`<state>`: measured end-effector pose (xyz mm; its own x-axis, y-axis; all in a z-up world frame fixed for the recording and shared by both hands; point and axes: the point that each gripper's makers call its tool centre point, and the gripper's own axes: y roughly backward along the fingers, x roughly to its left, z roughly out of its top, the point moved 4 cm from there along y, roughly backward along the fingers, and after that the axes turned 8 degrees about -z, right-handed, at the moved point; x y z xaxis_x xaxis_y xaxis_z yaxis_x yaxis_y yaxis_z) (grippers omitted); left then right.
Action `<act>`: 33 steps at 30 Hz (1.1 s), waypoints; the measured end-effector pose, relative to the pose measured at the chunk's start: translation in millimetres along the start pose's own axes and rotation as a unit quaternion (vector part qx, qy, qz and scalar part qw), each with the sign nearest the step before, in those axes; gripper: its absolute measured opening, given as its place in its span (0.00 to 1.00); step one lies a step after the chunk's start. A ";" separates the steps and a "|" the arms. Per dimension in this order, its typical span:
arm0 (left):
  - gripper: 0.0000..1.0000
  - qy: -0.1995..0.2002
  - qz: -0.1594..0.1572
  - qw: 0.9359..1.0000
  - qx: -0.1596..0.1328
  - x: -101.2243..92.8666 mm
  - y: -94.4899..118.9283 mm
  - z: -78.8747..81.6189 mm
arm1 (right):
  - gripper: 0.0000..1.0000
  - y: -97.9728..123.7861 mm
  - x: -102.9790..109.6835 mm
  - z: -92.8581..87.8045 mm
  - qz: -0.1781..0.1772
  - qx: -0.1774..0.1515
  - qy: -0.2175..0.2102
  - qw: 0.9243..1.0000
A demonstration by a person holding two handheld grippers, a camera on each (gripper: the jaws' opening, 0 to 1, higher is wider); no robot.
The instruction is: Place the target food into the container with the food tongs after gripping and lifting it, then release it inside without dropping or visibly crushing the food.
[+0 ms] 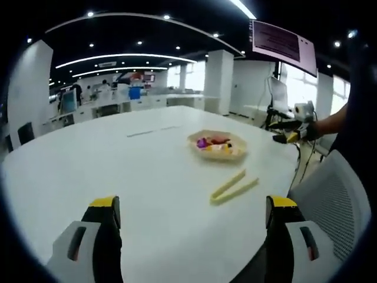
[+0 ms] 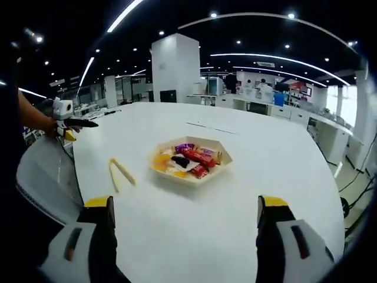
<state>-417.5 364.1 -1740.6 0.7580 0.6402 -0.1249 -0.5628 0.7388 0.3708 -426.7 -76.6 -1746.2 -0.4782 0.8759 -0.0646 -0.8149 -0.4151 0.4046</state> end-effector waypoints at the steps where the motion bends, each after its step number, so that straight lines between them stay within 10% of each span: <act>1: 0.99 0.003 0.002 1.000 -0.001 0.4 0.2 0.5 | 0.99 0.3 -0.3 -0.4 -0.002 0.000 0.000 1.000; 33: 0.99 0.014 -0.019 1.000 -0.011 -14.5 -8.8 -1.1 | 1.00 1.9 -2.5 3.8 -0.012 -0.006 -0.015 1.000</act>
<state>-423.9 348.6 -1743.0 0.7694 0.6173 -0.1643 -0.5412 0.7666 0.3457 -425.8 -78.6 -1741.7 -0.4483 0.8926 -0.0475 -0.8304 -0.3962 0.3918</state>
